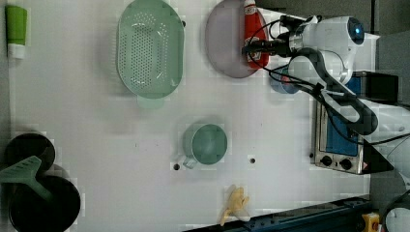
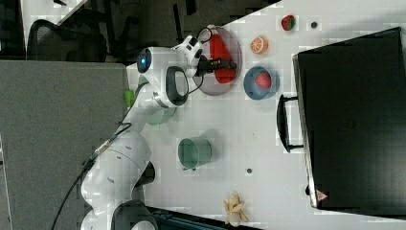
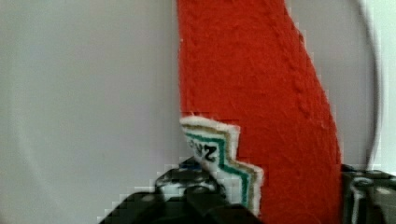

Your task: Pick ketchup from plate and place it on table.

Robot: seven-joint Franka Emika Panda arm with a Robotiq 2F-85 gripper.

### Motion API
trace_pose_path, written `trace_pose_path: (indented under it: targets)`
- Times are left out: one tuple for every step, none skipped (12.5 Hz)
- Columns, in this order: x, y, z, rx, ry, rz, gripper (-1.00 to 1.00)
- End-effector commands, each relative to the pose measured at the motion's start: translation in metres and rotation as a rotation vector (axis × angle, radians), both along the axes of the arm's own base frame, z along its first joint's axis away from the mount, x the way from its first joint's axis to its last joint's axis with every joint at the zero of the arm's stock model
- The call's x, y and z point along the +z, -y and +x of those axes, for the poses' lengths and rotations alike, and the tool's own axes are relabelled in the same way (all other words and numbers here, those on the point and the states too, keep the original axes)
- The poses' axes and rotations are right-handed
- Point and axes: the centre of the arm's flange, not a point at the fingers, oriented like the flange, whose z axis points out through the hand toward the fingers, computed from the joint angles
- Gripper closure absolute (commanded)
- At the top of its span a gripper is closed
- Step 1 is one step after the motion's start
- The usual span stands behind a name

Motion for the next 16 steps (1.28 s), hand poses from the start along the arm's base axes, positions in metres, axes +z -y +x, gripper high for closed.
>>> trace_pose_path:
  targets:
    - [0.019,-0.008,0.009,0.042,0.045,0.007,-0.19]
    - [0.027,-0.009,0.011,0.026,0.055,0.011,-0.19]
    - [0.042,-0.010,0.015,0.007,0.075,0.015,-0.19]
    - [0.062,-0.012,0.020,-0.004,0.102,0.018,-0.19]
    - [0.087,-0.012,0.024,-0.016,0.124,0.019,-0.19]
    - [0.114,-0.012,0.025,-0.027,0.131,0.019,-0.19]
    - [0.142,-0.011,0.023,-0.040,0.117,0.026,-0.19]
    - [0.169,-0.010,0.017,-0.054,0.088,0.041,-0.19]
    - [0.196,-0.008,0.010,-0.069,0.048,0.061,-0.19]
    - [0.221,-0.004,0.002,-0.084,0.018,0.078,-0.19]
    - [0.245,0.003,-0.006,-0.098,0.005,0.087,-0.19]
    - [0.267,0.011,-0.013,-0.118,-0.003,0.082,-0.19]
    - [0.284,0.020,-0.022,-0.145,-0.017,0.073,-0.19]
    - [0.300,0.029,-0.032,-0.168,-0.031,0.065,-0.19]
    - [0.313,0.038,-0.043,-0.193,-0.048,0.057,-0.19]
    - [0.322,0.047,-0.056,-0.208,-0.075,0.048,-0.19]
